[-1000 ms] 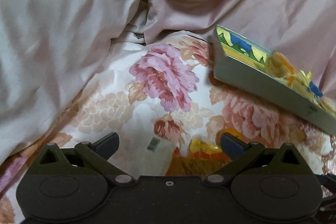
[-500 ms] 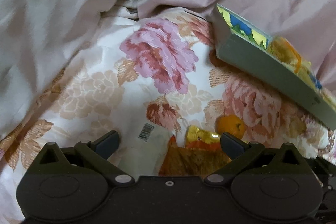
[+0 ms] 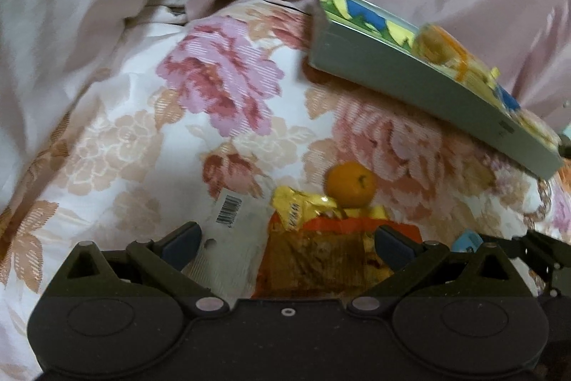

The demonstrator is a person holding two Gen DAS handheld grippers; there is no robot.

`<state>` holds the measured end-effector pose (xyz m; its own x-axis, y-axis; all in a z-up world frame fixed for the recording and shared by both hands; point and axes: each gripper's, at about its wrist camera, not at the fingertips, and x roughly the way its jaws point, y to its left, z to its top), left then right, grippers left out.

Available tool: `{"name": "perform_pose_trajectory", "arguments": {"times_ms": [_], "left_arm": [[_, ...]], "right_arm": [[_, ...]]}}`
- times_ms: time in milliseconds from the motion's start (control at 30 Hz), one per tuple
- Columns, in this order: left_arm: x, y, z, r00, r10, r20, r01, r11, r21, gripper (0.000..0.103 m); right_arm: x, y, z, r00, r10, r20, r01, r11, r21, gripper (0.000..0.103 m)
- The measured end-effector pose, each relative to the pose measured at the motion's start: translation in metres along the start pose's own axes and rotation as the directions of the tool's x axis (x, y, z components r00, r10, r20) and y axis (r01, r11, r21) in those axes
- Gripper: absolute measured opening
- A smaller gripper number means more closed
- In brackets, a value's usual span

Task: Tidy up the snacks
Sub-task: 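Close the right gripper on the blue printed packet, then lift the blue packet with the right gripper while left moves over the orange pack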

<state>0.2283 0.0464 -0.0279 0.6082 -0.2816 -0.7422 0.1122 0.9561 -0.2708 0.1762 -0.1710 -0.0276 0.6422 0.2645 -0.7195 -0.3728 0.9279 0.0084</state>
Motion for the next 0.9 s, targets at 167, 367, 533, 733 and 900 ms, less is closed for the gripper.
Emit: {"name": "perform_pose_trajectory", "arguments": {"times_ms": [167,367,533,733,900], "left_arm": [[-0.007,-0.013,-0.008,0.998,-0.023,-0.060,0.027,0.997,0.068,0.102],[-0.016,-0.023,-0.008,0.998,0.006,-0.061,0.005,0.985,0.172,0.102],[-0.023,-0.037,-0.008,0.999,0.010,0.048,-0.025,0.939,0.342,0.102],[-0.011,-0.070,-0.033,0.997,-0.080,0.014,0.044,0.673,0.739,0.102],[0.002,-0.066,-0.037,0.994,-0.088,-0.065,0.107,0.662,0.742,0.102]], "right_arm": [[-0.007,-0.008,-0.003,0.999,-0.017,-0.039,0.017,1.000,0.016,0.091],[-0.014,-0.014,-0.005,0.999,-0.023,-0.050,0.024,0.999,0.027,0.091],[-0.011,-0.011,-0.005,0.998,-0.033,-0.053,0.033,0.999,0.007,0.091],[-0.009,-0.015,-0.004,0.998,-0.018,-0.053,0.020,0.999,0.035,0.092],[-0.008,-0.015,-0.004,0.999,-0.018,-0.051,0.020,0.999,0.035,0.092]]}}
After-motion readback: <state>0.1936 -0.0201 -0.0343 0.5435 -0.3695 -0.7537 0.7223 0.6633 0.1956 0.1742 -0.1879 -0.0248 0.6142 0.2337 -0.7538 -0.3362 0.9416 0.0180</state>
